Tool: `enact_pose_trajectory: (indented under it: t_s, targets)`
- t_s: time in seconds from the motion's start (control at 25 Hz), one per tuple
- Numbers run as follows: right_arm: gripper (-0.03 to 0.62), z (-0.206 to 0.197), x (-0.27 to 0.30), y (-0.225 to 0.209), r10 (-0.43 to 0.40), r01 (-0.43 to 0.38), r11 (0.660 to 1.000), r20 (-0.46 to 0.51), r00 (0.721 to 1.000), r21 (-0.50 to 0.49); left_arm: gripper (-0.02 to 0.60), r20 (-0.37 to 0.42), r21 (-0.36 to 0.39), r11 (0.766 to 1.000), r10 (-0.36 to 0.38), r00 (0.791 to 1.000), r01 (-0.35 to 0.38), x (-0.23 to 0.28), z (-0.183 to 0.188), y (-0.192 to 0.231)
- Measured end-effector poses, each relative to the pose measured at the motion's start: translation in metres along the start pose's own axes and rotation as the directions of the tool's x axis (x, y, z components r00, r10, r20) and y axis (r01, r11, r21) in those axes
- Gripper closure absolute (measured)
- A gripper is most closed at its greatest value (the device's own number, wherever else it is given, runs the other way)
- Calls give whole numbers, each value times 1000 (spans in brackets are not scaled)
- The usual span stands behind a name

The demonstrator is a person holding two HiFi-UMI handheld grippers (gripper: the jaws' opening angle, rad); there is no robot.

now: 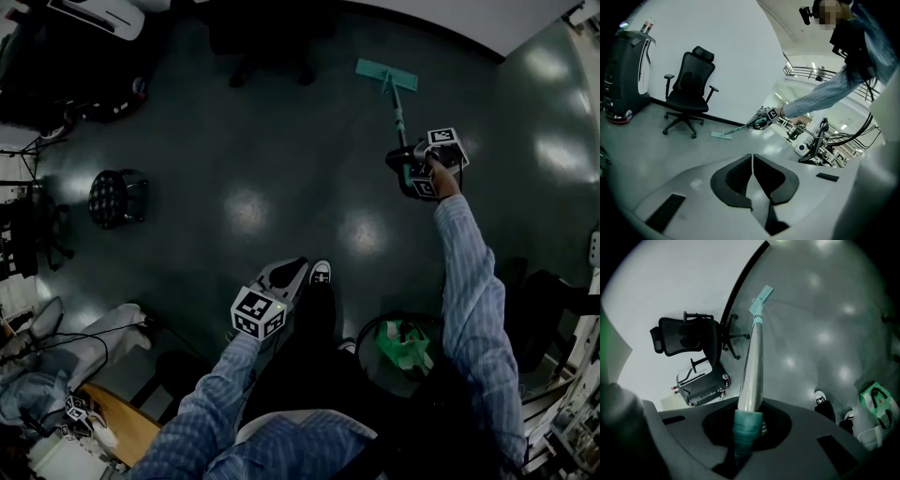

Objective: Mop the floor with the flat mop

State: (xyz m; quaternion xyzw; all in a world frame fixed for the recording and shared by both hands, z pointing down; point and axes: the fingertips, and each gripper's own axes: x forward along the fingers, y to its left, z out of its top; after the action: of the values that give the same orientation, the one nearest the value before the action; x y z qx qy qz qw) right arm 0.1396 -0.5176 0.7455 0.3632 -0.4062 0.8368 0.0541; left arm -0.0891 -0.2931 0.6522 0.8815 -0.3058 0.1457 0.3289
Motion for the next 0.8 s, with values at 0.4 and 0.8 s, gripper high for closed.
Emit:
enact_pose_trajectory:
  t_s: [0.4, 0.8]
  targets:
    - [571, -101, -46, -76, -21, 20, 1000, -59, 998, -24, 572, 21, 39, 999, -33, 999, 32, -22, 0, -45]
    - [569, -252, -91, -179, -4, 4, 1000, -107, 994, -3, 572, 29, 72, 996, -62, 998, 60, -58, -33, -126]
